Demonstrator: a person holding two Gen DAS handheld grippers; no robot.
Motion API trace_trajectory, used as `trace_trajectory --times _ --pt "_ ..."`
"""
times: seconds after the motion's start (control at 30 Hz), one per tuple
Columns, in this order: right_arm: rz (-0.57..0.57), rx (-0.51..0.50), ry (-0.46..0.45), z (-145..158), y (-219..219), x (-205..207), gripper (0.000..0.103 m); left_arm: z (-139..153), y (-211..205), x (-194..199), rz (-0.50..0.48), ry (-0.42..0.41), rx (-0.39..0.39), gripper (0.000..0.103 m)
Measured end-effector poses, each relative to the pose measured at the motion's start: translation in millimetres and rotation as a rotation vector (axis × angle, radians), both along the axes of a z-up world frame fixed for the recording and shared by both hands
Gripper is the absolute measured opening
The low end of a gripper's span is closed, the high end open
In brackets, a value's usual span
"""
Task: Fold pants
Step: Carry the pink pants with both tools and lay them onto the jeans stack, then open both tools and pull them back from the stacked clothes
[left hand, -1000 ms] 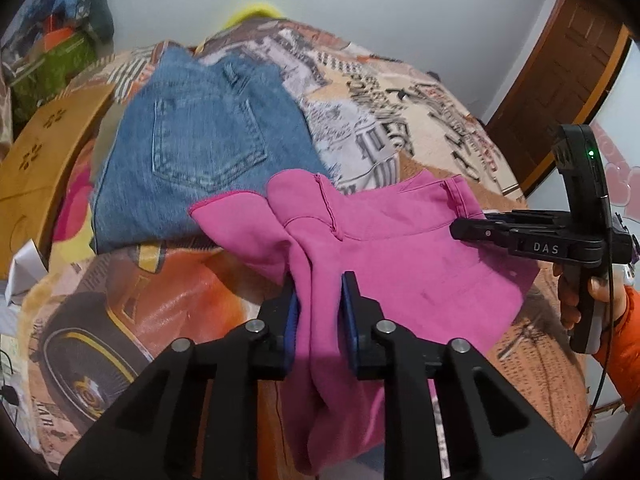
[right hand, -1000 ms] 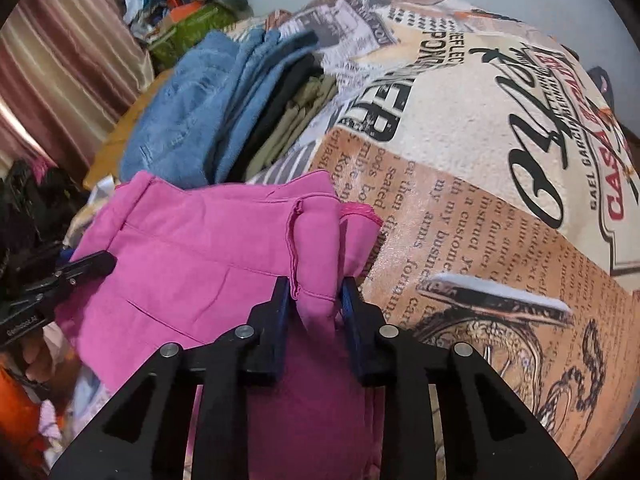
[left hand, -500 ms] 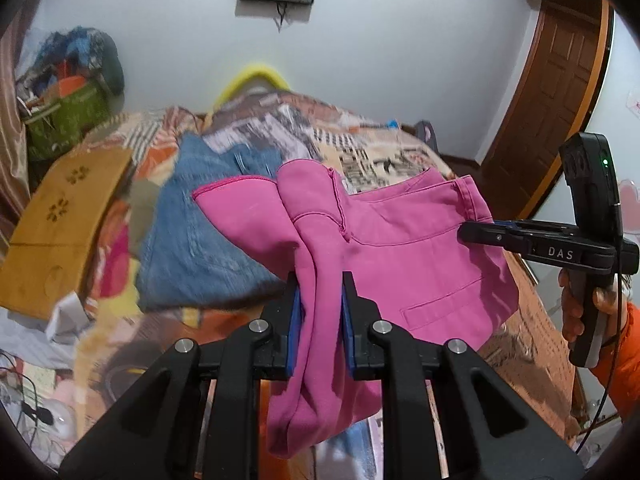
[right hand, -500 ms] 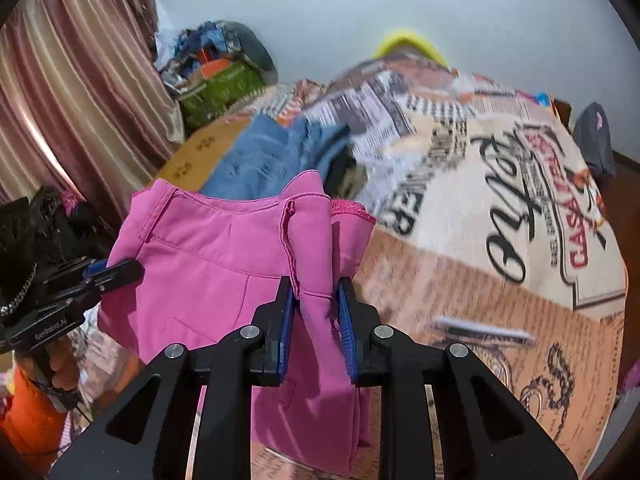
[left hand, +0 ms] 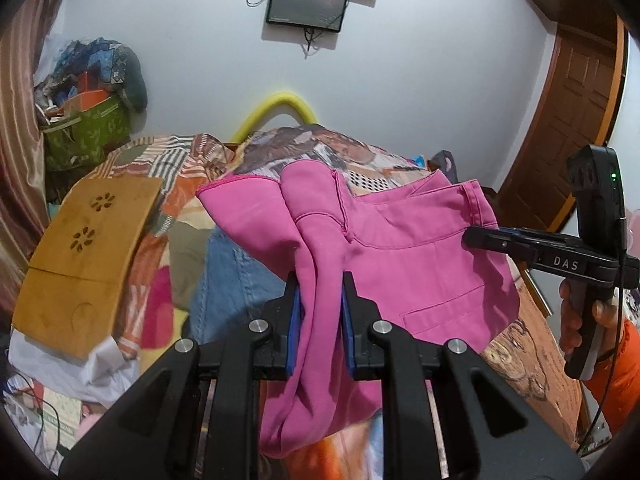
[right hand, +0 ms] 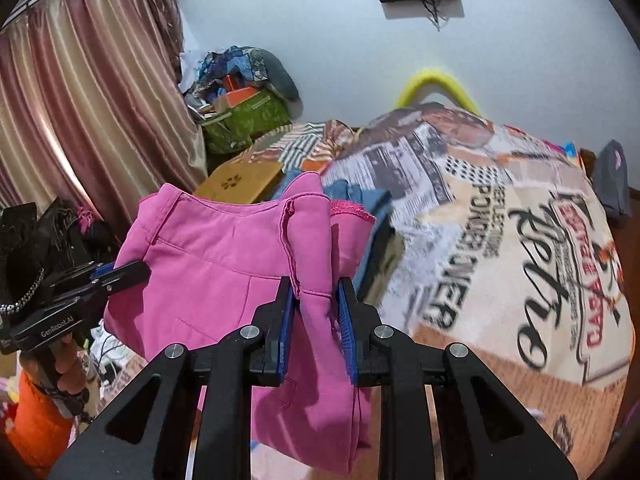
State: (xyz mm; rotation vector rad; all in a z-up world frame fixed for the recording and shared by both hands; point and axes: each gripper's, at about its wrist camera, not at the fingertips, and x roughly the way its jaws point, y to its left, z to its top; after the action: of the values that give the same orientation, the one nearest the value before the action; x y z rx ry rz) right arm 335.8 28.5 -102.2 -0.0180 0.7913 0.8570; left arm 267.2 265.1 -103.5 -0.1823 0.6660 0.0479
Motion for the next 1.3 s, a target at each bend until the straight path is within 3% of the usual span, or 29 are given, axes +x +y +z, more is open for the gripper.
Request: trace_trajectory --times 0.2,0.4,0.63,0.77,0.83,0.9,1.0,1.13,1.3 --pt "0.021 0.013 -0.017 -2.7 31.9 21.8 0.019 -12.0 36.5 29.7 0.028 0.020 -0.011 0.018" --pt "0.052 -0.013 -0.009 -28.5 63.2 51.1 0.019 -46.4 69.6 62.0 0.045 0.076 -0.049 0.018" --pt "0.072 -0.049 0.065 -85.0 88.8 85.3 0.019 -113.6 98.8 97.1 0.071 0.196 -0.061 0.019" --pt "0.045 -0.100 0.084 -117.2 95.9 97.2 0.024 -134.1 105.3 97.3 0.073 0.192 -0.046 0.026" --pt "0.028 -0.109 0.118 -128.0 97.9 101.4 0.031 -133.9 107.7 92.8 0.085 0.193 -0.037 0.035" --pt "0.014 -0.135 0.089 -127.2 100.1 101.1 0.040 -131.7 109.0 90.6 0.102 0.205 -0.018 0.042" --pt "-0.001 -0.191 0.038 -119.4 99.3 96.3 0.048 -124.5 107.6 82.7 0.112 0.219 0.013 0.042" --pt "-0.019 -0.249 0.031 -113.1 93.1 88.6 0.049 -108.1 100.3 61.2 0.138 0.212 0.066 0.042" --pt "-0.026 -0.232 -0.010 -83.8 71.1 53.5 0.049 -73.7 76.1 25.7 0.136 0.158 0.094 0.042"
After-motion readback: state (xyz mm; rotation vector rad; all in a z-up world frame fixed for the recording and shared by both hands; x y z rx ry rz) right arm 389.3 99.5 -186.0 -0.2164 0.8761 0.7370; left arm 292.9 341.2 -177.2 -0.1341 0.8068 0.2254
